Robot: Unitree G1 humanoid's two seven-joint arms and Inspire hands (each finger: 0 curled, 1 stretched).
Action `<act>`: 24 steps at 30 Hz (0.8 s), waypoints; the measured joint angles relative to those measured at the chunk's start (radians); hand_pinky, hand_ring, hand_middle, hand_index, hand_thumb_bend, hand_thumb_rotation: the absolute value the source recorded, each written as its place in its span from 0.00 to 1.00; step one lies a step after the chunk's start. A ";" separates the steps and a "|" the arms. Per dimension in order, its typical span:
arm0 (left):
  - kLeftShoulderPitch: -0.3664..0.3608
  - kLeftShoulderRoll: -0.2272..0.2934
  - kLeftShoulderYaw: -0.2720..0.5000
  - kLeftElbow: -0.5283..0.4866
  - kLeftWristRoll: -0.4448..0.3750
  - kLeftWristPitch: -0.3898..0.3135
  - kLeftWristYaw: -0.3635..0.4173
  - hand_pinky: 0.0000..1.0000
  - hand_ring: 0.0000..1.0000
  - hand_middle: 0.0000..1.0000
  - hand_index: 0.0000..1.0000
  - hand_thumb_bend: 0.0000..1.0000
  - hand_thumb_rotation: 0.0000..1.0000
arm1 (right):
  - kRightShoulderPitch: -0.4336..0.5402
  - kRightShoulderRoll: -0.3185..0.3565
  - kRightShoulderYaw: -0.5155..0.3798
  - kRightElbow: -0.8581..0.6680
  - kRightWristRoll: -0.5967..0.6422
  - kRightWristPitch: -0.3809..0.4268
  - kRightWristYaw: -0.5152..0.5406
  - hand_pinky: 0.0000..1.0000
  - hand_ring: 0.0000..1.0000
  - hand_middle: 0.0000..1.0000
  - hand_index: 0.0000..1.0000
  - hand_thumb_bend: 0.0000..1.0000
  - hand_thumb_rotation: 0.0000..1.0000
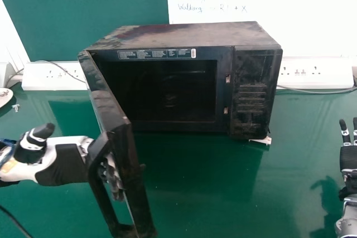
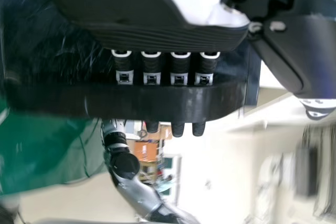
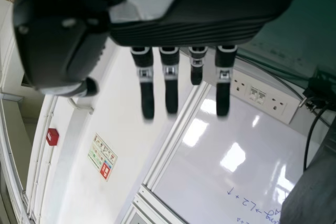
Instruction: Open the door of oven
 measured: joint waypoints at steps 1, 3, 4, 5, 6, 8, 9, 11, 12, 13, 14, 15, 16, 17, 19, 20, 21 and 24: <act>0.010 -0.019 0.020 0.001 0.006 -0.041 0.001 0.18 0.30 0.46 0.51 0.49 0.08 | 0.001 0.000 0.000 0.000 0.000 0.000 0.000 0.56 0.67 0.76 0.80 1.00 0.91; 0.011 -0.089 0.061 0.013 0.042 -0.166 0.002 0.22 0.36 0.56 0.50 0.50 0.10 | 0.002 -0.001 0.000 0.000 0.000 0.000 0.000 0.56 0.67 0.76 0.80 1.00 0.90; 0.011 -0.118 0.078 0.018 0.056 -0.209 0.002 0.25 0.40 0.58 0.50 0.50 0.10 | 0.002 -0.001 0.000 0.000 0.000 0.000 0.000 0.56 0.67 0.76 0.80 1.00 0.91; 0.011 -0.146 0.093 0.024 0.063 -0.246 0.001 0.28 0.42 0.58 0.50 0.50 0.10 | 0.002 -0.001 0.000 0.000 0.000 0.000 0.000 0.57 0.68 0.77 0.81 1.00 0.91; 0.011 -0.164 0.103 0.027 0.070 -0.272 0.001 0.28 0.41 0.58 0.50 0.50 0.10 | 0.002 -0.001 0.000 0.000 0.000 0.000 0.000 0.57 0.68 0.78 0.80 1.00 0.91; 0.011 -0.179 0.128 0.037 0.083 -0.301 0.001 0.21 0.31 0.48 0.49 0.51 0.10 | 0.002 -0.001 0.000 0.000 0.000 0.000 0.000 0.58 0.68 0.79 0.81 1.00 0.91; 0.011 -0.179 0.149 0.048 0.088 -0.314 0.001 0.19 0.28 0.46 0.49 0.51 0.10 | 0.002 -0.002 0.000 0.000 0.000 0.000 0.000 0.58 0.68 0.79 0.81 1.00 0.91; 0.011 -0.178 0.196 0.071 0.093 -0.345 0.001 0.24 0.34 0.49 0.49 0.51 0.09 | 0.003 -0.005 0.000 0.000 0.000 0.000 0.000 0.58 0.67 0.79 0.82 1.00 0.92; 0.011 -0.178 0.215 0.081 0.094 -0.362 0.000 0.26 0.35 0.48 0.49 0.51 0.08 | 0.004 -0.007 0.000 0.000 0.000 0.000 0.000 0.57 0.67 0.78 0.81 1.00 0.91; 0.012 -0.178 0.233 0.088 0.094 -0.375 0.000 0.25 0.32 0.48 0.49 0.52 0.04 | 0.004 -0.007 0.000 0.000 0.000 0.000 0.000 0.57 0.67 0.78 0.81 1.00 0.91; 0.012 -0.178 0.250 0.096 0.095 -0.386 0.000 0.23 0.31 0.48 0.49 0.52 0.02 | 0.004 -0.007 0.000 0.000 0.000 0.000 0.000 0.57 0.67 0.78 0.81 1.00 0.91; 0.012 -0.178 0.270 0.102 0.096 -0.392 0.000 0.23 0.30 0.48 0.49 0.52 0.01 | 0.004 -0.007 0.000 0.000 0.000 0.000 0.000 0.57 0.67 0.78 0.81 1.00 0.91; 0.014 -0.178 0.290 0.108 0.097 -0.393 0.000 0.22 0.29 0.48 0.49 0.52 0.00 | 0.004 -0.007 0.000 0.000 0.000 0.000 0.000 0.58 0.67 0.78 0.81 1.00 0.92; 0.016 -0.178 0.310 0.113 0.097 -0.393 0.000 0.23 0.34 0.50 0.49 0.51 0.00 | 0.004 -0.007 0.000 0.000 0.000 0.000 0.000 0.57 0.67 0.78 0.81 1.00 0.92; 0.017 -0.178 0.357 0.132 0.097 -0.394 0.000 0.29 0.39 0.52 0.55 0.50 0.00 | 0.004 -0.007 0.000 0.000 0.000 0.000 0.000 0.56 0.67 0.77 0.80 1.00 0.92; 0.017 -0.178 0.377 0.140 0.097 -0.394 0.000 0.29 0.42 0.51 0.59 0.51 0.00 | 0.004 -0.007 0.000 0.000 0.000 0.000 0.000 0.56 0.66 0.77 0.80 1.00 0.92; 0.017 -0.178 0.399 0.150 0.096 -0.394 0.000 0.30 0.43 0.50 0.59 0.51 0.00 | 0.004 -0.007 0.000 0.000 0.000 0.000 0.000 0.56 0.66 0.77 0.80 1.00 0.92; 0.016 -0.178 0.450 0.188 0.094 -0.395 0.001 0.30 0.44 0.49 0.60 0.51 0.00 | 0.004 -0.007 0.000 0.000 0.000 0.000 0.000 0.56 0.67 0.78 0.80 1.00 0.93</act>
